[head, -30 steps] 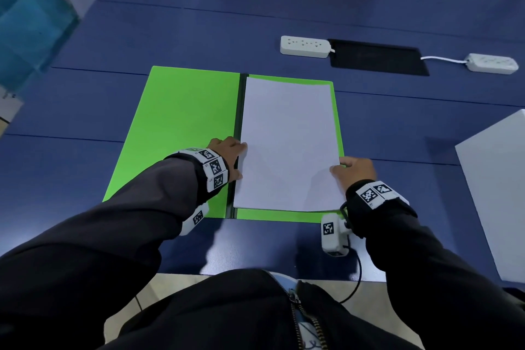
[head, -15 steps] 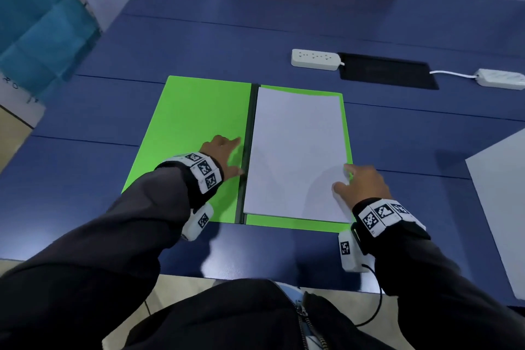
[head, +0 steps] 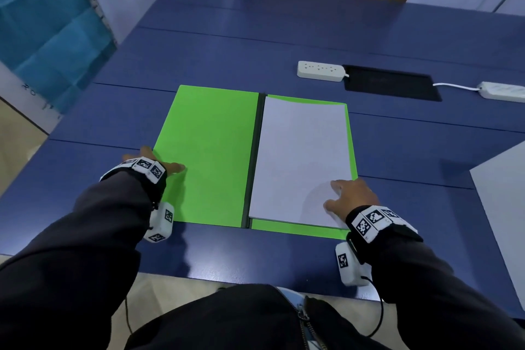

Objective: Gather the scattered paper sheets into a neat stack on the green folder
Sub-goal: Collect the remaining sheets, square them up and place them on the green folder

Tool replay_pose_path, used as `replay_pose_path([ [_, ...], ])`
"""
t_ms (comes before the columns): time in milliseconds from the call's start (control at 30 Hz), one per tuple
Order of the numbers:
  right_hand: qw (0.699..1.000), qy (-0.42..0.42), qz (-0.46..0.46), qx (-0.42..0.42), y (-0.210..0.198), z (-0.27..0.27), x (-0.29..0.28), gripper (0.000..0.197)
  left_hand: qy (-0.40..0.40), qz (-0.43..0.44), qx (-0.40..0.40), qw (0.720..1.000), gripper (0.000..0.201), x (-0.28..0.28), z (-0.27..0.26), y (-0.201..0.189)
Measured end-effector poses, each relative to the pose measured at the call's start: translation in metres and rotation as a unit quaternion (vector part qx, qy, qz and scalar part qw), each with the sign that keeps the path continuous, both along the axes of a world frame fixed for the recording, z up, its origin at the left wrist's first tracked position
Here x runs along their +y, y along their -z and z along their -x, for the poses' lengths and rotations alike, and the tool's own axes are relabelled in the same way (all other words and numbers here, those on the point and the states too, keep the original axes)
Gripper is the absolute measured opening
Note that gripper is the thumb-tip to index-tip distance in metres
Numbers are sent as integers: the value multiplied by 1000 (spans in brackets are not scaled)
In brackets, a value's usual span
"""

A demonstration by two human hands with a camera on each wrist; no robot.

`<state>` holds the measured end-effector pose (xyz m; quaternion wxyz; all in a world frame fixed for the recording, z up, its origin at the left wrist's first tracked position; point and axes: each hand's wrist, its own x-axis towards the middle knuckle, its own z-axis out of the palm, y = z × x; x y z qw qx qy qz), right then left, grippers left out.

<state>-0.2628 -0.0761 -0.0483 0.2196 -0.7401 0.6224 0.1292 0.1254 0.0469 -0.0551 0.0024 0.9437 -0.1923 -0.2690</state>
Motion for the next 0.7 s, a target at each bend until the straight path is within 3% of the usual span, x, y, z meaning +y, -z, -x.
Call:
replay_pose_path([
  [200, 1000, 1, -2, 0, -4, -1, 2, 37, -62, 130, 51, 988, 100, 6, -21, -2],
  [367, 1000, 3, -2, -11, -7, -2, 2, 39, -49, 177, 108, 977, 66, 22, -38, -12],
  [433, 1000, 5, -1, -11, -8, -2, 3, 41, -34, 233, 130, 963, 48, 31, -40, -13],
  [533, 1000, 16, 0, -13, -7, -3, 5, 45, -45, 359, 216, 907, 36, 51, -39, -18],
  [633, 999, 29, -2, -25, -5, -2, 5, 47, -101, 457, 337, 817, 37, 73, -34, -35],
  [700, 999, 35, -1, -29, -3, -2, 5, 51, -91, 493, 387, 774, 34, 86, -19, -55],
])
